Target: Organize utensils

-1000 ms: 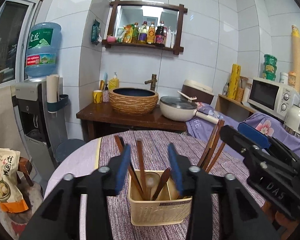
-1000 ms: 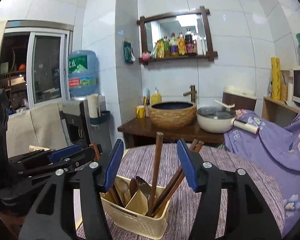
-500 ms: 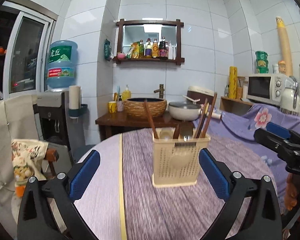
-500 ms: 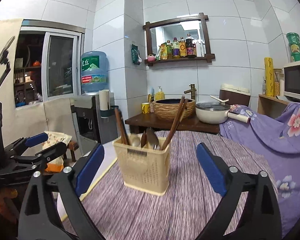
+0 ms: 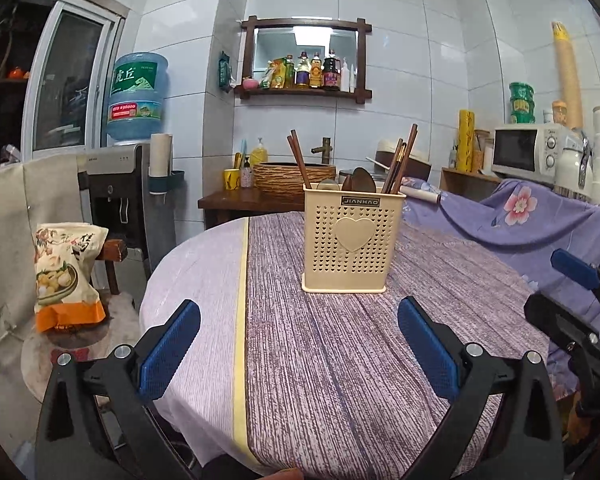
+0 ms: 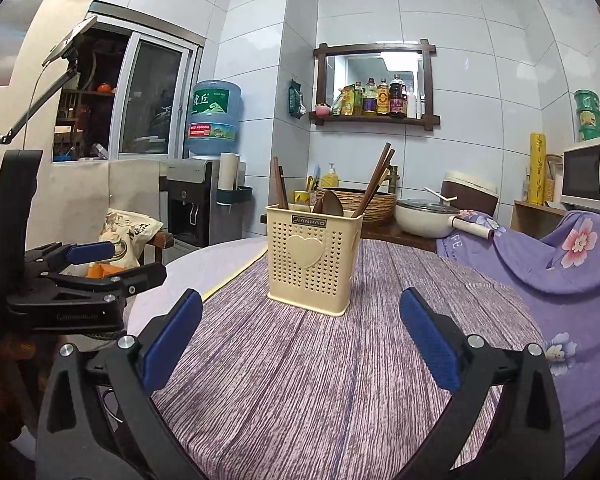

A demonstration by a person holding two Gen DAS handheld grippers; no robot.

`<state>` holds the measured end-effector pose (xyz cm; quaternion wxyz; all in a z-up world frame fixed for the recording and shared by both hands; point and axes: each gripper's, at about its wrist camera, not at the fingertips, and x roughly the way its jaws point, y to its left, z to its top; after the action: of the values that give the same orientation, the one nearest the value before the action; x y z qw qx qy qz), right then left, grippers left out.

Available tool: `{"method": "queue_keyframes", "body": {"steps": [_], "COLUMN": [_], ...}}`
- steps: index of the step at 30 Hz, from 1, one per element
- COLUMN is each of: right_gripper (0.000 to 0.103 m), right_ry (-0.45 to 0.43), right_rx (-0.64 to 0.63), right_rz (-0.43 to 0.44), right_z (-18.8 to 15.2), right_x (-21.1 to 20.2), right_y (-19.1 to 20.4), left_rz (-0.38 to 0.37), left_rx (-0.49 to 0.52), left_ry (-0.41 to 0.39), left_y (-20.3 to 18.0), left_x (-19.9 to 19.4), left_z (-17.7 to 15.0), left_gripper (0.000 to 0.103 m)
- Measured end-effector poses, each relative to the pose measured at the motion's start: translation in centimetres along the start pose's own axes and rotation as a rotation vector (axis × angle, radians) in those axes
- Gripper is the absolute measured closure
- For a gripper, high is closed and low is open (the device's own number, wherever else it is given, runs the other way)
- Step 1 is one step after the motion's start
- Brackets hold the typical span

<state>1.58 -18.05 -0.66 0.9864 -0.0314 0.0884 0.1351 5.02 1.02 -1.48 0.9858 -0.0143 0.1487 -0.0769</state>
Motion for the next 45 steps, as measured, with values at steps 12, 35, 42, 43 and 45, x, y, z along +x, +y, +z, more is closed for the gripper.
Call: {"method": "queue_keyframes", "body": {"steps": [12,35,42,43,45], "right_gripper": [0.006,0.006,0.006,0.006,0.006], "right_ry": [0.004,0.019,0.023,0.024,0.025], "right_rx": [0.001,0.02,0.016,0.016,0.016], "right_rz": [0.001,-0.003,-0.002,-0.001,-0.002], "right_z": [0.0,0.2,0.2,0.2,0.2], "right_x": [-0.2,0.1,0.2,0.2,0.2], "right_y": [-0.1,-0.9,-0.9,-0.9,-0.9], "left_rz": [0.007,-0.004,-0.011,-0.012,-0.014], "left_rx": [0.017,0.01,0.006,0.004,0.003], "left_ry": [-0.016,-0.01,-0.008,-0.007,-0.006], "left_y": [-0.1,-0.1,0.0,0.0,0.0], "left_x": [-0.7,-0.8,-0.8,-0.7,-0.7], "left_z": [-0.5,-0.7,-0.7,-0.7,-0.7], "left_gripper": [0.006,0.006,0.006,0.006,0.006]}}
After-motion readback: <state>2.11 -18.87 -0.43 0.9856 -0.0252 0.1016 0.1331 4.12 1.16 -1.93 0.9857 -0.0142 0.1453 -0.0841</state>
